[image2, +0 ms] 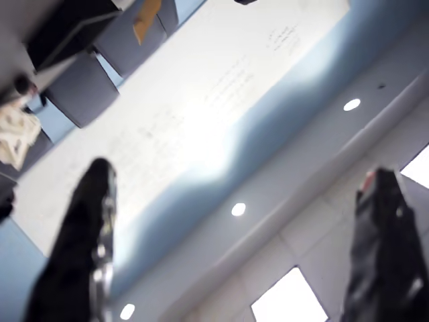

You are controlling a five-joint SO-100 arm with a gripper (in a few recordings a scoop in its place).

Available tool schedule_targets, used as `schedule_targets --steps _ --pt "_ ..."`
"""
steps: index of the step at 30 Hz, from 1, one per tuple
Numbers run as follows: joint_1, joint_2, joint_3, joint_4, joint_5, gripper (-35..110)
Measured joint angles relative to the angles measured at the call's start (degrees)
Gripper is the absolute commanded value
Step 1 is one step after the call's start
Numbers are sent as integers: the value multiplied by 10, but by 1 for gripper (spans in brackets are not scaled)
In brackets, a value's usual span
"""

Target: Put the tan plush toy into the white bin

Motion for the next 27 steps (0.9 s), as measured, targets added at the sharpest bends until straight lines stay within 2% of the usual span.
schedule_targets --steps 5,12,27 --pt "48 -54 -35 0 110 49" --pt "53 -150 -91 0 192 50" --pt "14 -360 -239 0 209 50"
